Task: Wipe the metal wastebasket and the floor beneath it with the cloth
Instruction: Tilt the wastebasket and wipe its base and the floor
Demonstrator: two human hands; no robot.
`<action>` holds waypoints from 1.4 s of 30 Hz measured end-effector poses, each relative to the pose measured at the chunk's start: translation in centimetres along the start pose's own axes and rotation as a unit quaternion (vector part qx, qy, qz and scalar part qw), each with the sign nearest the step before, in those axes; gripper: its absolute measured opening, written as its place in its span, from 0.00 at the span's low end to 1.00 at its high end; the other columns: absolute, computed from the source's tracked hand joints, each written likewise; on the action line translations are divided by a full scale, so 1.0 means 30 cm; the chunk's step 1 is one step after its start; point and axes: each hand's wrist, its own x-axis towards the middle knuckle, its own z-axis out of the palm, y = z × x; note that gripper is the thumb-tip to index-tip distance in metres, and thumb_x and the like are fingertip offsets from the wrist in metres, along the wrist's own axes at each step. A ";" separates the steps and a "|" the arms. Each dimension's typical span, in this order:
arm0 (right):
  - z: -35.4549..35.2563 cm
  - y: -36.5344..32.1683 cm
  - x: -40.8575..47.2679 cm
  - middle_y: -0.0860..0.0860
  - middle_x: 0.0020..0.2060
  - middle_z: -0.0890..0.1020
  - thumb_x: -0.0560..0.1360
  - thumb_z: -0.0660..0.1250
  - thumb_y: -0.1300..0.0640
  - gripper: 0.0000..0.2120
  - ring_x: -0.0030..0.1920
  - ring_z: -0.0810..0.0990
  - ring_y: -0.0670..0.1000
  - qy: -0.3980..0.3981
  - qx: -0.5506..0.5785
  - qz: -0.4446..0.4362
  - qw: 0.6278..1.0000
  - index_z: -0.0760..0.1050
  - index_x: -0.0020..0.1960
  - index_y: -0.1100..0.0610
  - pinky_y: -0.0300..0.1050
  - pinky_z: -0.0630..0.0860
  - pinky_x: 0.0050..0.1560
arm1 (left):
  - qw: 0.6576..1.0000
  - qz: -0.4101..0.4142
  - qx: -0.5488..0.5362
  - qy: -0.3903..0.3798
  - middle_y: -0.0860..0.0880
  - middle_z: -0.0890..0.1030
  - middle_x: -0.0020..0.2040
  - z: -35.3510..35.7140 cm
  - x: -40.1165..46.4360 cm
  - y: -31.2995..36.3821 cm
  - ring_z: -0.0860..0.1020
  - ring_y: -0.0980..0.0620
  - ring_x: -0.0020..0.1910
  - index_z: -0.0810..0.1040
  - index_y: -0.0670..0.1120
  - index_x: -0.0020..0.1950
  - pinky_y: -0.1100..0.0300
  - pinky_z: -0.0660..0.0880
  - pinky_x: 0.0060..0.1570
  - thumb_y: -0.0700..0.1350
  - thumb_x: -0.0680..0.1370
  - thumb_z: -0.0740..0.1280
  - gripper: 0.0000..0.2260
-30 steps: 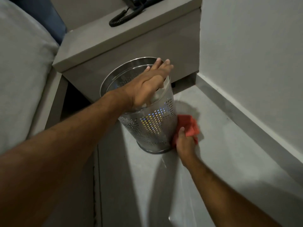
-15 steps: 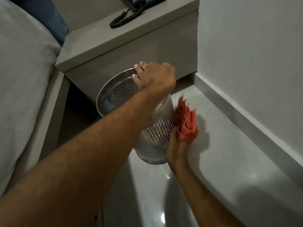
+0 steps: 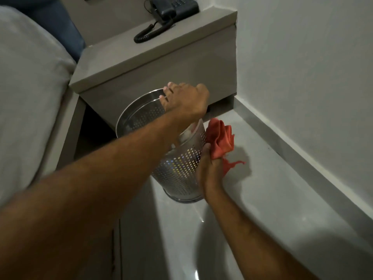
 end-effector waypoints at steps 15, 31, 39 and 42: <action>0.050 -0.112 -0.026 0.39 0.74 0.73 0.79 0.61 0.47 0.30 0.75 0.72 0.41 0.017 0.090 -0.101 0.991 0.66 0.79 0.55 0.38 0.69 0.75 | 0.929 0.341 -0.028 -0.141 0.48 0.49 0.80 -0.060 -0.101 -0.213 0.39 0.50 0.78 0.55 0.50 0.78 0.43 0.39 0.75 0.51 0.79 0.51 0.26; 0.057 -0.149 0.031 0.36 0.65 0.76 0.79 0.57 0.41 0.29 0.61 0.71 0.20 -0.018 0.055 -0.086 0.995 0.71 0.76 0.54 0.18 0.64 0.63 | 0.950 0.253 -0.106 -0.152 0.49 0.50 0.80 -0.041 -0.060 -0.123 0.42 0.52 0.78 0.55 0.47 0.77 0.44 0.43 0.76 0.49 0.81 0.50 0.24; -0.153 0.128 0.005 0.57 0.80 0.67 0.86 0.57 0.61 0.25 0.80 0.65 0.55 -0.057 -0.060 0.087 0.993 0.60 0.82 0.59 0.46 0.60 0.81 | 0.958 0.250 -0.072 -0.120 0.53 0.48 0.80 -0.027 -0.057 -0.122 0.39 0.51 0.78 0.53 0.51 0.78 0.45 0.36 0.75 0.48 0.82 0.49 0.23; -0.100 0.028 0.019 0.57 0.75 0.74 0.86 0.56 0.50 0.23 0.76 0.71 0.57 -0.043 -0.031 0.115 0.992 0.66 0.80 0.55 0.34 0.63 0.68 | 0.979 0.194 0.018 -0.063 0.49 0.50 0.80 -0.001 -0.037 -0.059 0.41 0.44 0.78 0.54 0.48 0.78 0.41 0.38 0.74 0.48 0.82 0.48 0.24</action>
